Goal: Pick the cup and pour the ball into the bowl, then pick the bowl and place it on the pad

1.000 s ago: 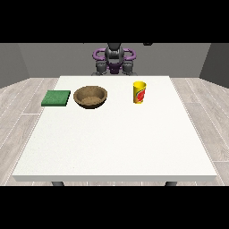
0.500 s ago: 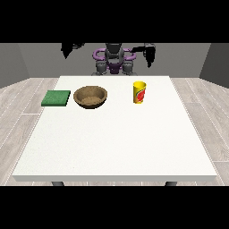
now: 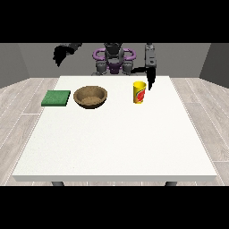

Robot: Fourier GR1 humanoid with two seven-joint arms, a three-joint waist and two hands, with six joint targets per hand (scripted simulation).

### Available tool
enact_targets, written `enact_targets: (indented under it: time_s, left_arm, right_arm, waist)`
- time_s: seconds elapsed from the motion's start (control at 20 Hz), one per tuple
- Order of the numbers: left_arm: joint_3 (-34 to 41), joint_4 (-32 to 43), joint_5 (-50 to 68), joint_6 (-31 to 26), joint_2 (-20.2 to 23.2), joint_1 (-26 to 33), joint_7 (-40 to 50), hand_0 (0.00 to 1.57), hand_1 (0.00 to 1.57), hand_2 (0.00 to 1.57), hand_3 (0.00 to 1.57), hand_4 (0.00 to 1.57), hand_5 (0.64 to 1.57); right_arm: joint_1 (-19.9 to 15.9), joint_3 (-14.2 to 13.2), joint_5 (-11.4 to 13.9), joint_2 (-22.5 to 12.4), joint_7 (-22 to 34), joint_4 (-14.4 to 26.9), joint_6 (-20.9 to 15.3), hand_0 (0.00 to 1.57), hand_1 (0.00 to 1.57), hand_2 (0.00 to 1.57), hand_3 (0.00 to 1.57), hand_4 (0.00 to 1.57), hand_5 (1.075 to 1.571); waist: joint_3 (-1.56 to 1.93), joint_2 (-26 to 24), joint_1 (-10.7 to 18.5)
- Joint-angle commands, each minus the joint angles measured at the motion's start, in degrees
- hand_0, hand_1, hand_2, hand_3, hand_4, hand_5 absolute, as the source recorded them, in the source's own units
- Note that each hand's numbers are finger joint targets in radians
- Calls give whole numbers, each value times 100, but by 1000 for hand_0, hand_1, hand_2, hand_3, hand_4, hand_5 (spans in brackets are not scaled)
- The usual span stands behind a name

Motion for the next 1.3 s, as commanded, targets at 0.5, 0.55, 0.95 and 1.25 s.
enact_targets:
  time_s: [0.5,0.55,0.95,1.25]
  left_arm:
    - [251,2763,-112,115,-5,-1104,-1146,0,0,0,0,183,1423]
    - [557,2907,66,35,176,-1216,-1535,0,0,0,0,211,1435]
    - [401,3694,-635,1079,77,-1003,-2600,1226,1226,1571,1571,1336,1481]
    - [443,3975,-683,1257,337,-1304,-2142,1286,1286,1571,1571,1391,1447]
  right_arm:
    - [-169,-295,-50,-195,-360,1011,279,0,0,0,0,675,1564]
    - [-298,-470,-358,-477,-187,746,531,0,0,0,0,673,1563]
    - [-373,-595,-683,-563,-61,466,643,0,0,0,140,647,1569]
    - [-365,-1222,-1276,-1166,156,926,1119,0,0,0,149,631,1565]
  waist:
    - [1,-270,-17]
    - [-1,90,-266]
    - [-1,296,-510]
    - [4,-83,-556]
